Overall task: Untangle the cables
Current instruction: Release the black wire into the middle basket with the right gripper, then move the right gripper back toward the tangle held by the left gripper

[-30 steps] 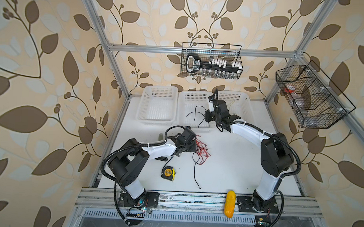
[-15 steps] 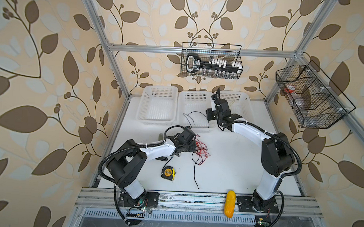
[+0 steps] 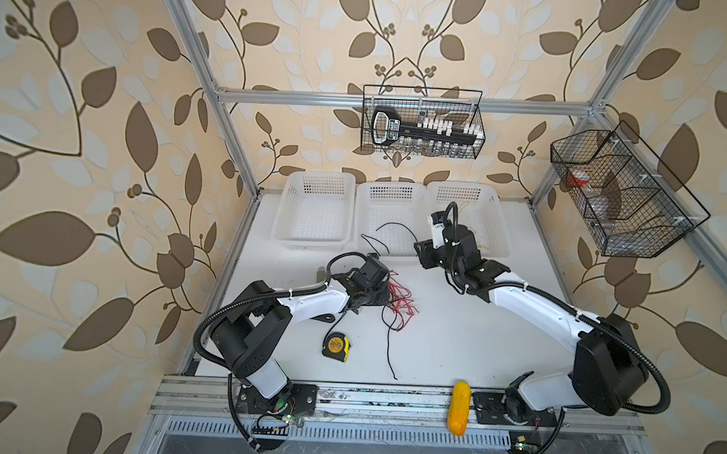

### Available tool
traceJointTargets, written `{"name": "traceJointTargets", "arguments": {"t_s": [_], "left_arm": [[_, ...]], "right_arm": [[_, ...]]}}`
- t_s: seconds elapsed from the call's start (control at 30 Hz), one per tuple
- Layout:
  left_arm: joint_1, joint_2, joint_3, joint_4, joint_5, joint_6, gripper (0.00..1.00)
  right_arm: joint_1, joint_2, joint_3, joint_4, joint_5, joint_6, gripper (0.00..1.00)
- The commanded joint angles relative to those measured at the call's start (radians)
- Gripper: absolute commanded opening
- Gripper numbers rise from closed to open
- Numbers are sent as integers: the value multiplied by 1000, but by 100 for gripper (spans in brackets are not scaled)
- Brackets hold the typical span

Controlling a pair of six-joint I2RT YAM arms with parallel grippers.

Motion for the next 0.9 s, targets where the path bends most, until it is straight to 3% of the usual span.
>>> {"name": "traceJointTargets", "arguments": {"t_s": [0.0, 0.23, 0.47, 0.87], "left_arm": [[8, -49, -13, 17, -25, -18, 0], [9, -51, -4, 0, -25, -16, 1], [8, -62, -6, -30, -15, -15, 2], [8, -109, -25, -44, -8, -38, 5]], "right_arm": [[58, -53, -67, -8, 17, 28, 46], [175, -175, -193, -80, 66, 67, 47], [221, -284, -302, -147, 121, 104, 47], [287, -315, -368, -87, 94, 132, 47]]}}
